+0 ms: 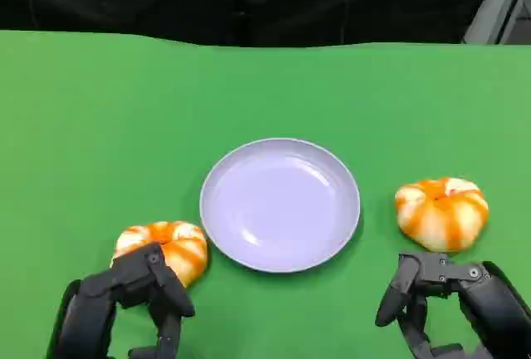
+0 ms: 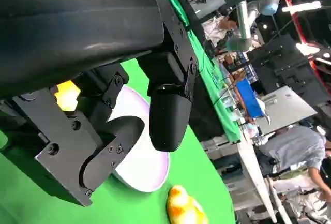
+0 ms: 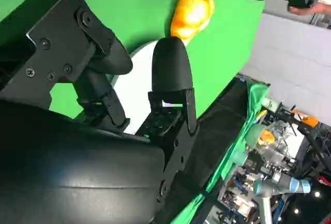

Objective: Grasp the bread from the table and place it into the plate.

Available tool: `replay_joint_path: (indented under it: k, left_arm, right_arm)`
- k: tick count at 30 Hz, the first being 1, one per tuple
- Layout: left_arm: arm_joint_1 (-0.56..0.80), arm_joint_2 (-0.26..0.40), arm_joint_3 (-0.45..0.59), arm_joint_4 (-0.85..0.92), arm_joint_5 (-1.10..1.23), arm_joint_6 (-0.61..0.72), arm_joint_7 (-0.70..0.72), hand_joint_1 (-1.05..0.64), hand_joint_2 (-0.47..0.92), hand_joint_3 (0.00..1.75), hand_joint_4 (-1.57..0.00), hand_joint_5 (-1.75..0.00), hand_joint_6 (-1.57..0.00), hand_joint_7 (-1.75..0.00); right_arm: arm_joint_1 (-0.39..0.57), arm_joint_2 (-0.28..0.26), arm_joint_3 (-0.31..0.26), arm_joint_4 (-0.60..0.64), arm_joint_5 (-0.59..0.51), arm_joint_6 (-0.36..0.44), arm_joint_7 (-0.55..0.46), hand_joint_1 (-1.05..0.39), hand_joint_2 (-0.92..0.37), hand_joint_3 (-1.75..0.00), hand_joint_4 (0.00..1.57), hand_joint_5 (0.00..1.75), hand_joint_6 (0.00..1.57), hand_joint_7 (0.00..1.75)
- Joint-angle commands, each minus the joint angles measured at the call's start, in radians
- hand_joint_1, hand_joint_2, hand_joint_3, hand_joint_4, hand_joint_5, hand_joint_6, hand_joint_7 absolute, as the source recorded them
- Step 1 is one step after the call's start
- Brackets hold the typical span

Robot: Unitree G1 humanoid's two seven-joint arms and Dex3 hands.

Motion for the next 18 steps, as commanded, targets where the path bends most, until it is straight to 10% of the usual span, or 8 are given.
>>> replay_joint_path:
  k: [1, 16, 18]
  left_arm:
    - [-0.005, 0.016, 0.006, -0.002, -0.007, -0.001, -0.011, -0.04, 0.28, 1.53, -0.92, -1.75, -0.83, -1.56]
    - [-0.010, 0.012, 0.015, 0.005, -0.001, -0.012, 0.004, -0.02, 0.26, 1.55, -0.89, -1.71, -0.83, -1.52]
    - [-0.015, 0.005, 0.021, 0.015, 0.001, -0.028, 0.015, -0.03, 0.34, 1.36, -0.79, -1.50, -0.76, -1.29]
  right_arm:
    - [0.002, -0.006, -0.006, -0.007, 0.007, 0.006, -0.005, 0.08, -0.27, -1.47, 0.84, 1.73, 0.84, 1.29]
    - [0.000, -0.004, -0.005, 0.000, 0.016, 0.008, -0.003, 0.07, -0.27, -1.47, 0.84, 1.73, 0.83, 1.30]
    - [0.000, -0.004, -0.005, -0.001, 0.013, 0.010, -0.004, 0.07, -0.28, -1.47, 0.84, 1.72, 0.83, 1.30]
